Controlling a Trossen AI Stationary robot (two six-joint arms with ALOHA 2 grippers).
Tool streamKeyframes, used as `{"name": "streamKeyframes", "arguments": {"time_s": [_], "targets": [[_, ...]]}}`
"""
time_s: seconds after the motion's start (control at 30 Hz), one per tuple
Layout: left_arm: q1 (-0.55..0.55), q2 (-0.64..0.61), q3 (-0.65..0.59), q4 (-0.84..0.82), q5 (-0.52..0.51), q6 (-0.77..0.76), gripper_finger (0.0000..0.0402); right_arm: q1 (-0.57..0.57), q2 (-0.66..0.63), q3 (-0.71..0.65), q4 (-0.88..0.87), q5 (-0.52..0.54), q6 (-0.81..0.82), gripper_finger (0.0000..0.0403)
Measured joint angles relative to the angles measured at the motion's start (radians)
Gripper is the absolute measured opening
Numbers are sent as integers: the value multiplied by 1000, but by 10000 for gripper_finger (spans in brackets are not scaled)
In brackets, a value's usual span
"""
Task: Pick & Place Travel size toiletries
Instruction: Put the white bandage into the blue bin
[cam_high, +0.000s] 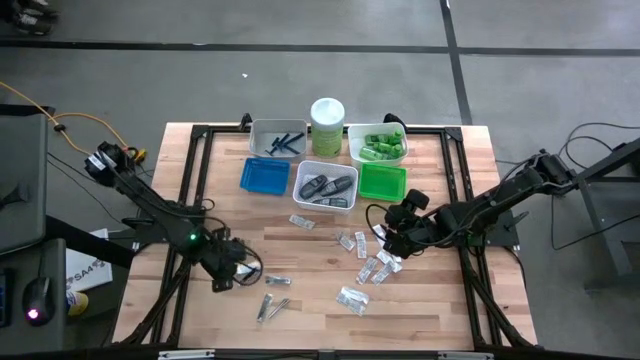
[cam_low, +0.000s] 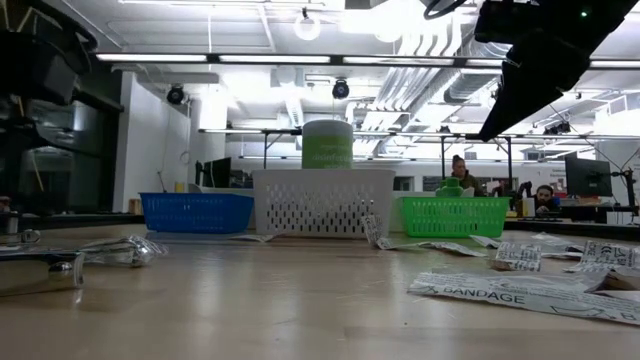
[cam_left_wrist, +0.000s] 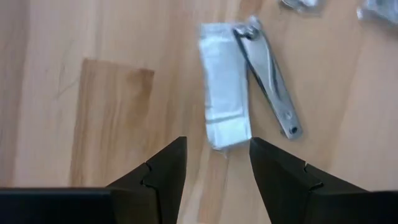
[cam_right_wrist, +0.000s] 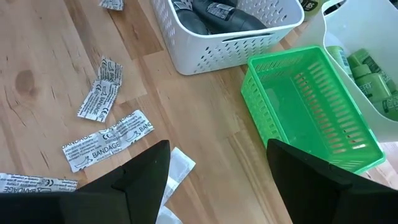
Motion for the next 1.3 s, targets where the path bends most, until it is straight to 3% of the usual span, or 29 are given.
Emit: {"name": "streamKeyframes", "arguments": {"time_s": [0.17, 0.3, 0.57, 1.03, 1.3], "targets": [[-1, 56, 0, 13, 49, 207, 175, 0, 0, 0, 7, 0, -18, 262], [0, 78, 0, 14, 69, 261, 175, 0, 0, 0, 7, -3, -19, 262], [0, 84, 0, 14, 40, 320, 175, 0, 0, 0, 6, 5, -31, 262], [0, 84, 1, 28, 20, 735, 175, 0, 0, 0, 6, 6, -31, 262], [0, 83, 1, 156, 0, 959, 175, 0, 0, 0, 6, 6, -28, 262]]}}
